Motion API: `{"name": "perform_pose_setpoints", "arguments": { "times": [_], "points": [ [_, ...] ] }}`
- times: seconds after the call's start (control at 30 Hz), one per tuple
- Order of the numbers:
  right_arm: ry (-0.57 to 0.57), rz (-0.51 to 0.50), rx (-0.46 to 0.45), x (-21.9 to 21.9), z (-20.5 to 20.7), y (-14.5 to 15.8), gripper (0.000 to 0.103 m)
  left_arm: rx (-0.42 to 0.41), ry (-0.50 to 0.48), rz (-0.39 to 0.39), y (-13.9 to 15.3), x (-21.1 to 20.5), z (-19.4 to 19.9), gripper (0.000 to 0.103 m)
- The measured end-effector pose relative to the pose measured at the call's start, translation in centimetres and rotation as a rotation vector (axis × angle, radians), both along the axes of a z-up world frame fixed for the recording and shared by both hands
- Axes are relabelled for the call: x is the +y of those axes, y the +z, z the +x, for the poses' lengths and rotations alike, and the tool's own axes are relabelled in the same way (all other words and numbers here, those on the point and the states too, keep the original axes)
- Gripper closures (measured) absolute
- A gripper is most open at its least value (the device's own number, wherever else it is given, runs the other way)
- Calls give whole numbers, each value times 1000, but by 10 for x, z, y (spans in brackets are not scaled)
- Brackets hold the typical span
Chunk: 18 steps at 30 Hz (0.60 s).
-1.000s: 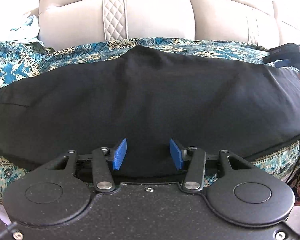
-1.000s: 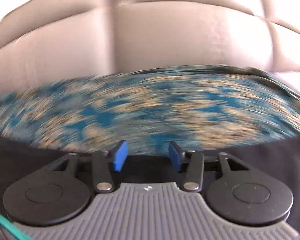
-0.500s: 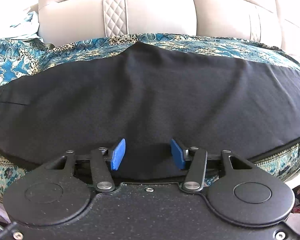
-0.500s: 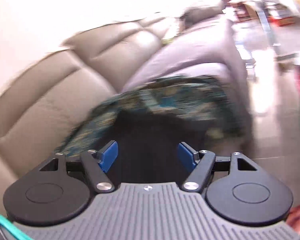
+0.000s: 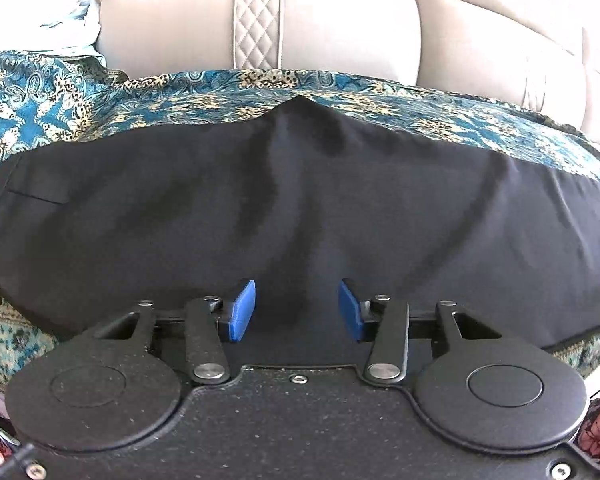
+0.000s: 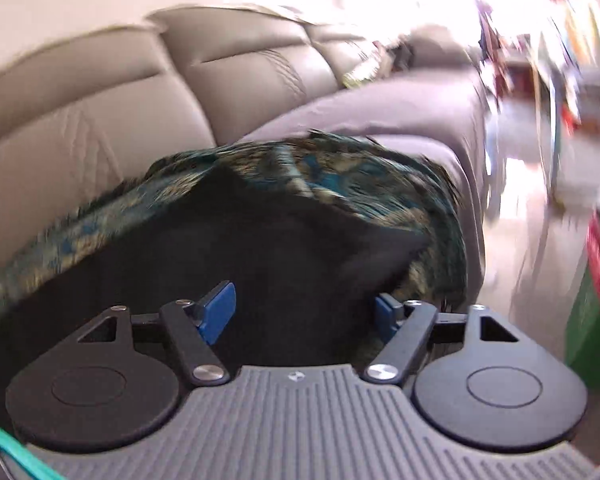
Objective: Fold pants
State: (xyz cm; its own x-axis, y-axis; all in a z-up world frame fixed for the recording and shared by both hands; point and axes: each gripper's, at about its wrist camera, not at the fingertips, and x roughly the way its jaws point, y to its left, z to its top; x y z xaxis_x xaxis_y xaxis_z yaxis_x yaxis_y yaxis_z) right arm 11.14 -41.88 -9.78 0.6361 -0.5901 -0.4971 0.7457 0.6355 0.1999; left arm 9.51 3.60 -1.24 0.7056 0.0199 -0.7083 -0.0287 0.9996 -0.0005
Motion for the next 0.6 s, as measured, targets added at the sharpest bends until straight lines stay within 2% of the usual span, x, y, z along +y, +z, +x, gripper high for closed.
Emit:
{"name": "perform_pose_setpoints", "arguments": {
  "times": [0.17,0.23,0.33,0.5,0.6],
  "points": [
    [119,-205,73,35,19,7,26,10,8,29,2,-4,7,60],
    [127,-237,97,39,23,8,25,18,13,19,2,-5,8,60],
    [76,-206,96,33,19,9,23,29,16,14,-1,-7,11,60],
    [-87,-113,78,7,2,3,20,51,26,26,-7,-10,11,60],
    [-176,-103,76,2,-8,-1,13,49,21,44,-8,-13,9,60]
  ]
}}
